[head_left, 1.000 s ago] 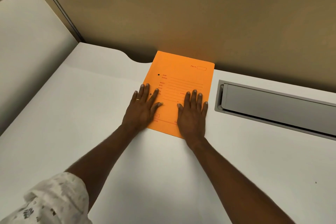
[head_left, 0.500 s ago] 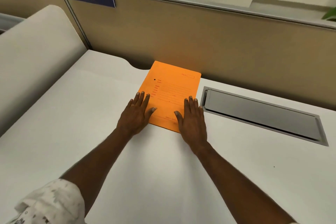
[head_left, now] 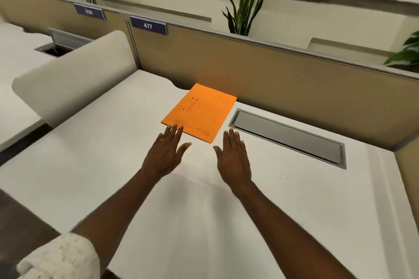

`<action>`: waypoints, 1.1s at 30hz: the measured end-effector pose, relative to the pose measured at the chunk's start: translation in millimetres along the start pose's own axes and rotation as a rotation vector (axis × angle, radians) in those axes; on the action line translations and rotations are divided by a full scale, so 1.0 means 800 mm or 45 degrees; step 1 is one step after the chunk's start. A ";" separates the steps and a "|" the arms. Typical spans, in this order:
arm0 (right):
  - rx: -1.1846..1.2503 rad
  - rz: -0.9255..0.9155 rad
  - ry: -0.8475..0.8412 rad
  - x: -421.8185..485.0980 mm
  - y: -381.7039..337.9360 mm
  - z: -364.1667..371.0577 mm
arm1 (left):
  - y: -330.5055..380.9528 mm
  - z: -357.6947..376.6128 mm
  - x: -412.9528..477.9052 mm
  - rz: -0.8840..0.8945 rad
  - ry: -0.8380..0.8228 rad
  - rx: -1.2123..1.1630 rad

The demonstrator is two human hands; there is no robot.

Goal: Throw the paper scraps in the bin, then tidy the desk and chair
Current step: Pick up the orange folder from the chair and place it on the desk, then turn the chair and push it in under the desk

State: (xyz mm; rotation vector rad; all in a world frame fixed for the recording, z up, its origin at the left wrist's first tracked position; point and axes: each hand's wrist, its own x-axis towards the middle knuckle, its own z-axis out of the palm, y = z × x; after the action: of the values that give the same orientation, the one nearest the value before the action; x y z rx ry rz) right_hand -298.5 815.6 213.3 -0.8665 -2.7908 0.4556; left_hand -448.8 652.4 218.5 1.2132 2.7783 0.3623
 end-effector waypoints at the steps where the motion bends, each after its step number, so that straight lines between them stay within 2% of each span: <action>1: 0.007 -0.016 0.002 -0.018 0.002 -0.009 | 0.011 -0.004 -0.021 -0.017 0.015 -0.008; 8: -0.031 -0.049 0.017 -0.107 0.006 -0.042 | 0.047 -0.029 -0.126 -0.046 0.064 0.037; 18: -0.071 -0.040 0.043 -0.211 -0.020 -0.051 | 0.032 -0.047 -0.226 -0.043 0.104 0.072; 25: -0.034 0.028 0.090 -0.307 -0.062 -0.058 | 0.008 -0.058 -0.316 0.027 0.093 0.111; 33: -0.025 0.175 0.050 -0.449 -0.135 -0.048 | -0.028 -0.068 -0.443 0.113 -0.033 0.052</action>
State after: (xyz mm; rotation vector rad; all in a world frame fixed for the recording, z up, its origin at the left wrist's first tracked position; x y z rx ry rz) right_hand -52.1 533.1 256.0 -1.0639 -2.7155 0.4273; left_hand -232.7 368.7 260.4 1.3440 2.7295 0.2959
